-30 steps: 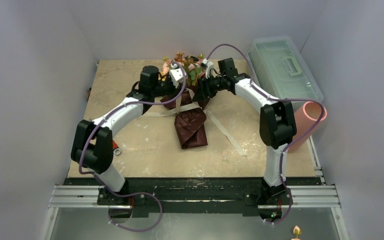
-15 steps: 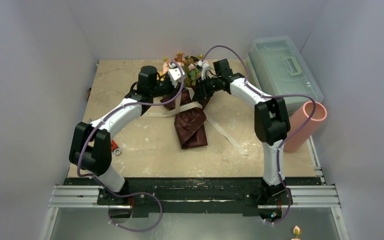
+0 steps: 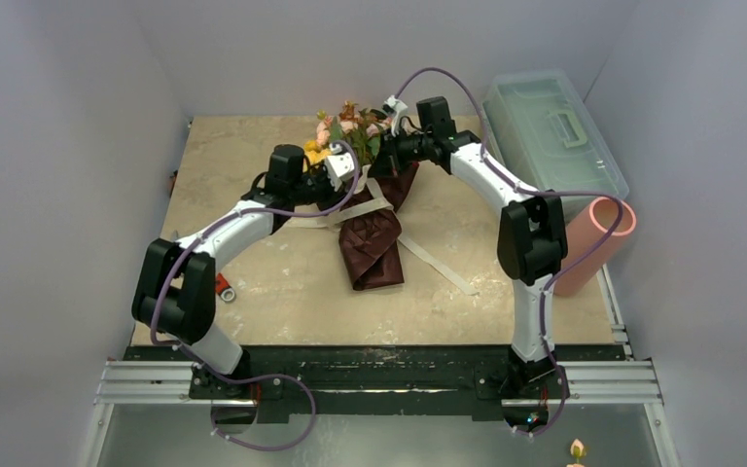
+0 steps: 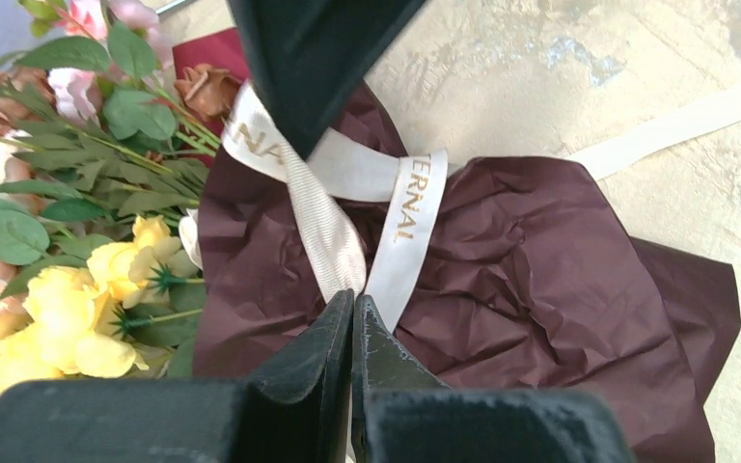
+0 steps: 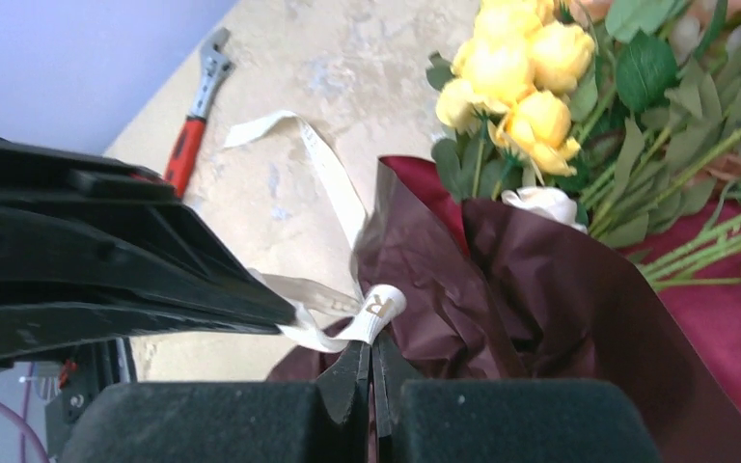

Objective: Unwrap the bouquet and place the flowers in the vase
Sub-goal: Untie the ribbon from the wrapping paper.

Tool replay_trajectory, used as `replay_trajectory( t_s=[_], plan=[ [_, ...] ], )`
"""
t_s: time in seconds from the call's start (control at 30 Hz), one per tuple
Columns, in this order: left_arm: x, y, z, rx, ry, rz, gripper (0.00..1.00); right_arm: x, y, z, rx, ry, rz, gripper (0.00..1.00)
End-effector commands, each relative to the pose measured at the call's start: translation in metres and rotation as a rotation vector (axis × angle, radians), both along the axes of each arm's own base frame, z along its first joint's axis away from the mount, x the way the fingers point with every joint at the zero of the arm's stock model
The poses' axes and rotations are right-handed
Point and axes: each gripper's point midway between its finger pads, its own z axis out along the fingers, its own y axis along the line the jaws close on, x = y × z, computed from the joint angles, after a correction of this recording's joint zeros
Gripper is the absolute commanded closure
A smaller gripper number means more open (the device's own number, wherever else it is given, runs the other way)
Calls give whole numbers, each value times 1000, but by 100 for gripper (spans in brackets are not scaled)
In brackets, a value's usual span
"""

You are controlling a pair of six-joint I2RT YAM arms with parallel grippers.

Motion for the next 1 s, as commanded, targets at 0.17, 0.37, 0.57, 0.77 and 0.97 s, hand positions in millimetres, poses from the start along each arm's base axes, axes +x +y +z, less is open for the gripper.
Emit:
replay_trajectory(
  t_s=[0.17,0.37,0.57,0.77,0.97],
  plan=[
    [-2,4,41,-24,-129,-1,67,-18,27,78,158,-64,75,100],
    [-14,-4,61,21,-259,-49,48,-19,43,86,195,-56,89,100],
    [-51,-25,47,204,-511,-260,58,-16,53,88,213,-30,92,100],
    [-46,-29,26,394,-634,-462,50,-23,56,82,199,-8,101,100],
    [-30,-37,9,490,-701,-568,44,-25,59,83,197,-8,95,100]
  ],
)
